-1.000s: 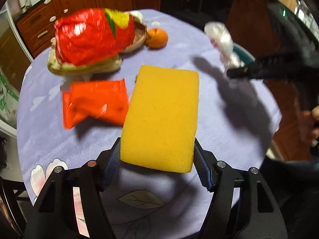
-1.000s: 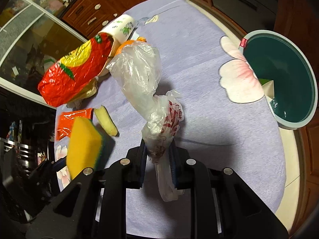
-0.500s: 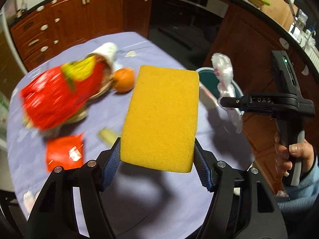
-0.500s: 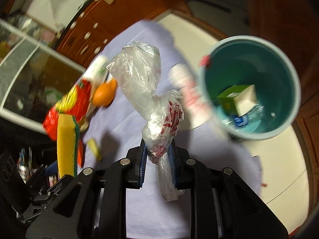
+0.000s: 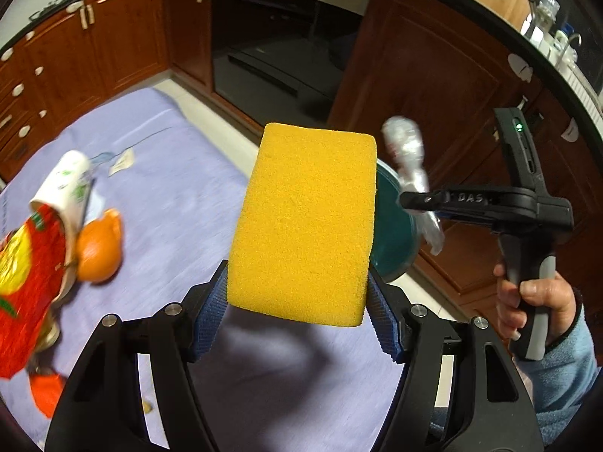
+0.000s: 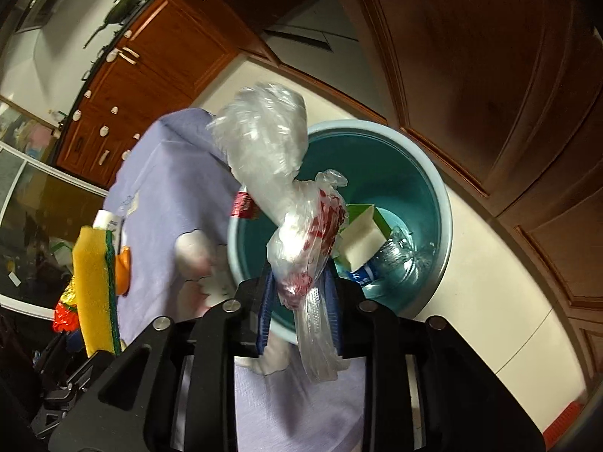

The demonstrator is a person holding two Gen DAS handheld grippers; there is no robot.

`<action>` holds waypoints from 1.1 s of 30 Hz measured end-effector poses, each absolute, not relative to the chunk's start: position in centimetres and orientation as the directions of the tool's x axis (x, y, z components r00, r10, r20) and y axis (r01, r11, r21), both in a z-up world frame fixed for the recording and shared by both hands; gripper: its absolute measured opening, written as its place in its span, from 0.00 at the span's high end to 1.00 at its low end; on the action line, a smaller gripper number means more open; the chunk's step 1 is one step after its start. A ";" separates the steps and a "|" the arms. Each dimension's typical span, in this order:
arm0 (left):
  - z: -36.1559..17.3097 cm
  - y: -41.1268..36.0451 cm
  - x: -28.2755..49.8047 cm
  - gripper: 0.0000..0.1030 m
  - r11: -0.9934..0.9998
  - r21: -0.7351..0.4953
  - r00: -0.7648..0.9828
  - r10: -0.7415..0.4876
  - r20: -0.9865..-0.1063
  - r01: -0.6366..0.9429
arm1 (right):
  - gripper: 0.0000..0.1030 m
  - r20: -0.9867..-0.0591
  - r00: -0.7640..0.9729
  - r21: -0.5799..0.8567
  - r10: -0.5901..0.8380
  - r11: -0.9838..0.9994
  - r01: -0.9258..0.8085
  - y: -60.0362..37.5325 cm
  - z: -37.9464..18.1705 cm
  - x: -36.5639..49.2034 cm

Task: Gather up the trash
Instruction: 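Drop the plastic bag into the bin with the right tool while the left tool drops the sponge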

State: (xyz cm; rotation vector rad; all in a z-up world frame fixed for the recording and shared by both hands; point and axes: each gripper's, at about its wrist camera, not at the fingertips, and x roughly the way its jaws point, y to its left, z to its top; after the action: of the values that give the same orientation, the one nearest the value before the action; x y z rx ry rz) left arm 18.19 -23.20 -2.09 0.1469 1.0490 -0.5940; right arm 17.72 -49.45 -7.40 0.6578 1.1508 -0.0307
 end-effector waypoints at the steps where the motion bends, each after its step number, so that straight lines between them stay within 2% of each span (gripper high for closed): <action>1: -2.4 -24.0 18.5 0.34 0.831 -0.161 0.350 -0.390 -0.852 0.533 | 0.67 -0.854 0.423 0.465 0.304 0.811 0.355 -49.7 -7.8 17.9; 3: -2.7 -25.0 18.9 0.34 0.825 -0.162 0.336 -0.390 -0.857 0.542 | 0.42 -0.856 0.413 0.469 0.310 0.803 0.369 -50.2 -8.4 18.1; 8: -3.6 -27.7 19.5 0.34 0.804 -0.162 0.302 -0.390 -0.870 0.572 | 0.31 -0.861 0.414 0.463 0.295 0.793 0.397 -51.5 -8.7 17.8; 21: -5.2 -32.1 20.2 0.32 0.767 -0.156 0.244 -0.379 -0.893 0.622 | 0.23 -0.860 0.444 0.461 0.250 0.754 0.468 -54.7 -7.5 16.2; 24: -5.3 -32.8 20.5 0.29 0.766 -0.147 0.242 -0.371 -0.897 0.626 | 0.22 -0.859 0.448 0.462 0.246 0.750 0.474 -54.8 -7.3 16.0; 28: -5.3 -32.4 20.7 0.16 0.782 -0.140 0.255 -0.359 -0.898 0.608 | 0.22 -0.861 0.444 0.460 0.247 0.749 0.476 -54.7 -7.3 15.9; 33: -4.9 -31.2 20.6 0.15 0.797 -0.156 0.261 -0.366 -0.893 0.583 | 0.17 -0.863 0.438 0.462 0.253 0.746 0.480 -54.3 -7.2 16.0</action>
State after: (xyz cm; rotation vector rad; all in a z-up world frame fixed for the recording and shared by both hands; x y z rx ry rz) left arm 20.58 -31.24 -4.93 0.2215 1.1374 -0.6496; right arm 16.00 -54.32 -7.21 0.7564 1.1379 -0.1587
